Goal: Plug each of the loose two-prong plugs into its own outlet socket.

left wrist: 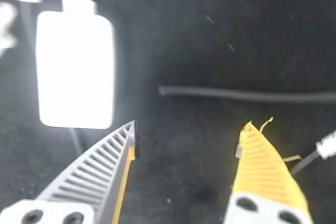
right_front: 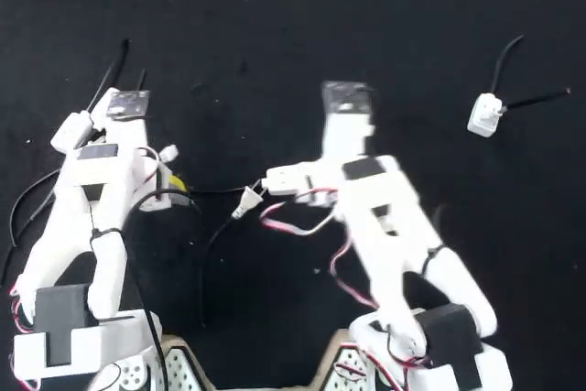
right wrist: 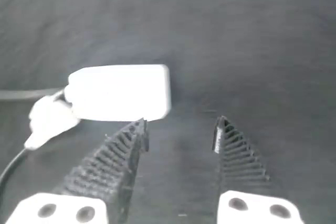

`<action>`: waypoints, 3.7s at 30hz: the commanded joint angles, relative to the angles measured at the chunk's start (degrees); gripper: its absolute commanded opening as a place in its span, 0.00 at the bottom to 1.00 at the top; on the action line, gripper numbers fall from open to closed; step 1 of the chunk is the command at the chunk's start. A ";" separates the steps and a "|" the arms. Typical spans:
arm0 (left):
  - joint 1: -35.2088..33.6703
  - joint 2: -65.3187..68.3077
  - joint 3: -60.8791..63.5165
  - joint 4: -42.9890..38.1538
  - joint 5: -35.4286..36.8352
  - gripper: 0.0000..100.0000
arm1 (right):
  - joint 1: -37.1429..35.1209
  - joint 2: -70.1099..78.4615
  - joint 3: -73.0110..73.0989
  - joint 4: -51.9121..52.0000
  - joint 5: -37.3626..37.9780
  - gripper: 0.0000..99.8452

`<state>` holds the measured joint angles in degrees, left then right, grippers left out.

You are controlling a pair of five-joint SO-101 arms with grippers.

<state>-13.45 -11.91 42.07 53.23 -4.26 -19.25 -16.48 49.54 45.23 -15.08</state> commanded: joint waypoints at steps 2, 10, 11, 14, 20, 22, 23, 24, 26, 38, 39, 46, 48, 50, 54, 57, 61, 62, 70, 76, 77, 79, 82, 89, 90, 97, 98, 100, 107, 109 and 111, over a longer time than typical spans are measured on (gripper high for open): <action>-5.23 -0.79 0.66 -4.48 6.42 0.31 | -11.87 -2.59 2.59 -6.95 -0.62 0.20; -10.07 -0.79 1.19 -6.68 11.60 0.31 | -23.30 -2.59 8.92 -18.64 -0.44 0.20; -10.24 -0.79 1.19 -6.68 11.69 0.31 | -23.91 -2.59 9.98 -20.57 -0.26 0.20; -10.42 -1.32 1.19 -6.51 11.96 0.31 | -24.88 -2.59 12.35 -24.79 -0.18 0.20; -10.51 -1.41 1.01 -6.24 11.96 0.31 | -24.88 -1.54 11.74 -26.37 -0.18 0.20; -10.51 -1.41 0.84 -6.24 11.96 0.31 | -24.97 0.57 8.75 -22.95 -0.18 0.20; -10.59 -1.41 0.84 -6.24 11.96 0.31 | -24.97 2.15 6.64 -20.40 -0.18 0.20; -10.59 -1.41 0.84 -6.24 11.96 0.31 | -24.88 3.74 4.53 -17.76 -0.18 0.20; -10.59 -1.41 0.84 -6.24 11.96 0.31 | -24.53 6.90 0.13 -11.60 0.62 0.20; -10.59 -1.41 0.84 -6.24 11.96 0.31 | -19.60 8.48 -6.02 -1.32 12.57 0.01; -10.59 -1.41 0.84 -6.24 11.96 0.31 | -19.60 7.16 -5.49 -1.14 12.57 0.01; -10.59 -1.41 0.66 -6.24 11.96 0.31 | -19.25 -6.11 0.40 0.79 12.84 0.01; -10.59 -1.41 0.66 -6.24 11.96 0.31 | -18.55 -9.10 -0.57 6.77 14.68 0.01; -10.59 -1.41 0.66 -6.24 11.96 0.31 | -18.11 -10.68 -2.15 12.31 17.76 0.01; -10.59 -1.41 0.57 -6.59 11.96 0.31 | -19.78 -7.96 -0.92 8.44 14.95 0.12; -10.59 -1.41 0.57 -6.59 11.96 0.31 | -21.98 -2.86 0.22 0.97 13.45 0.22; -10.59 -1.41 0.57 -6.33 11.96 0.31 | -25.41 3.47 -2.77 -2.29 13.36 0.17; -10.59 -1.41 0.57 -6.33 11.96 0.31 | -25.85 4.88 -3.74 -2.46 13.36 0.15; -10.59 -1.41 0.57 -6.33 11.96 0.31 | -26.02 14.90 -10.59 -2.64 13.36 0.11; -10.59 -1.41 0.57 -6.24 11.96 0.31 | -25.23 21.41 -15.43 -2.55 13.45 0.11; -10.59 -1.41 0.57 -6.24 11.96 0.31 | -24.70 21.85 -15.96 -2.29 13.45 0.11; -10.59 -1.41 0.66 -6.24 11.96 0.31 | -23.38 21.76 -16.04 -2.20 15.03 0.11; -10.59 -1.41 0.66 -6.24 11.96 0.31 | -21.98 20.97 -15.87 -2.29 18.46 0.07; -10.59 -1.41 0.75 -6.24 11.87 0.31 | -20.84 14.20 -13.76 2.90 19.43 0.01; -10.59 -1.41 0.84 -6.24 11.87 0.31 | -20.92 11.65 -13.49 5.89 19.43 0.01; -10.59 -1.41 0.92 -6.24 11.87 0.31 | -16.62 -3.38 -7.87 23.21 28.92 0.01; -10.59 -1.41 0.92 -6.24 11.87 0.31 | -15.47 -4.70 -6.20 23.47 31.91 0.01; -10.59 -1.41 0.84 -6.24 11.87 0.31 | -12.92 -6.99 -2.86 23.38 37.63 0.01; -10.59 -1.41 0.75 -6.24 11.96 0.31 | -8.88 -11.56 1.36 24.00 45.36 0.17; -10.59 -1.41 0.66 -6.24 11.96 0.31 | -12.13 -12.00 -0.04 22.24 42.90 0.26; -10.59 -1.41 0.84 -6.24 11.96 0.31 | -15.82 -11.65 -1.80 19.25 37.45 0.29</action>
<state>-23.38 -11.91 43.65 47.25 6.90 -30.68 -26.42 51.03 68.18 27.74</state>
